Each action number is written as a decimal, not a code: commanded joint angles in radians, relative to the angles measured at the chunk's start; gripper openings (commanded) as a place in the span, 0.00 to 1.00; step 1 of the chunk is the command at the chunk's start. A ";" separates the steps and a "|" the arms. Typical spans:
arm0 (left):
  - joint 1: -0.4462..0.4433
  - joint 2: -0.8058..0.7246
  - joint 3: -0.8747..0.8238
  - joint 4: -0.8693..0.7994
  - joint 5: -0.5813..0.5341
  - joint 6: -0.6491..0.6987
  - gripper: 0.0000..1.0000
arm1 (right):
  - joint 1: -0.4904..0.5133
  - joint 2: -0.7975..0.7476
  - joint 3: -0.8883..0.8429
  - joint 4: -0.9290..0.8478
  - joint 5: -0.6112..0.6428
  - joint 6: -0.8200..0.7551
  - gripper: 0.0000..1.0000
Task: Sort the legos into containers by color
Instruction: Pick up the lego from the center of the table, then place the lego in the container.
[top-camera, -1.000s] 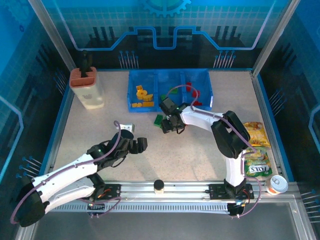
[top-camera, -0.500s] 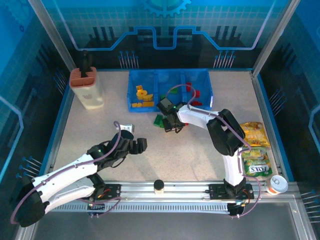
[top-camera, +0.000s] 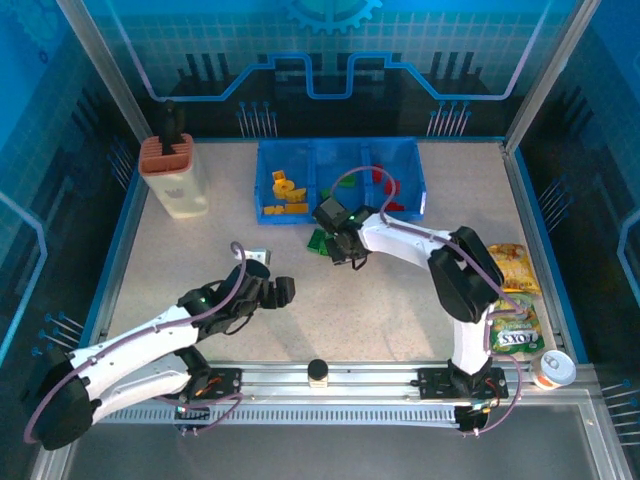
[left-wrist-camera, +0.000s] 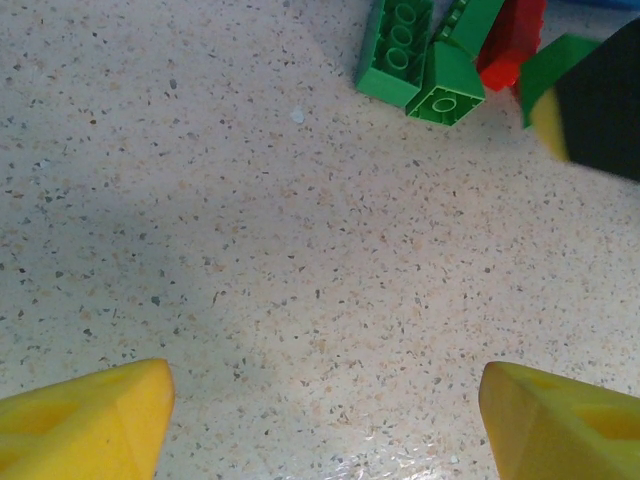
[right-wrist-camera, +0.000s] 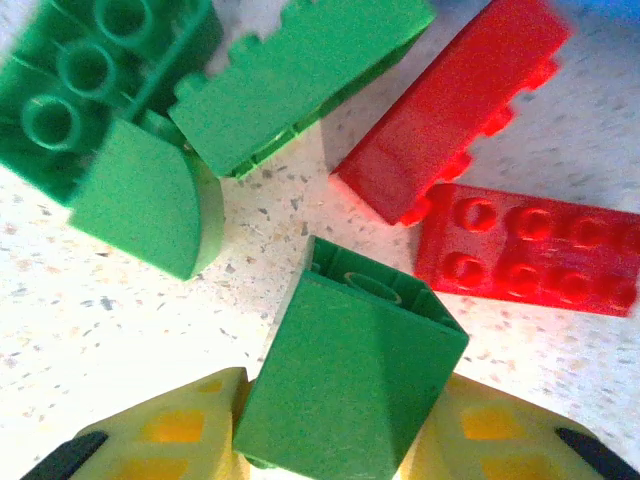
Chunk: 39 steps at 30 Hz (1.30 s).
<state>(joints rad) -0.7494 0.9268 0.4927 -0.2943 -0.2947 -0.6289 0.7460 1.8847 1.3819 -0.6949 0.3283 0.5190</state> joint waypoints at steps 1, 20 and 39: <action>-0.006 0.016 0.005 0.036 0.005 0.005 0.81 | 0.002 -0.075 0.025 -0.026 0.050 -0.018 0.33; -0.005 -0.066 -0.008 -0.049 -0.012 -0.005 0.80 | -0.200 0.253 0.606 -0.179 -0.066 -0.171 0.35; -0.006 -0.012 0.040 -0.015 0.008 0.015 0.80 | -0.170 0.150 0.618 -0.166 -0.045 -0.179 0.76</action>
<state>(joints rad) -0.7494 0.8925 0.4953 -0.3149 -0.2913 -0.6285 0.5568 2.1662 2.0552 -0.8829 0.2802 0.3466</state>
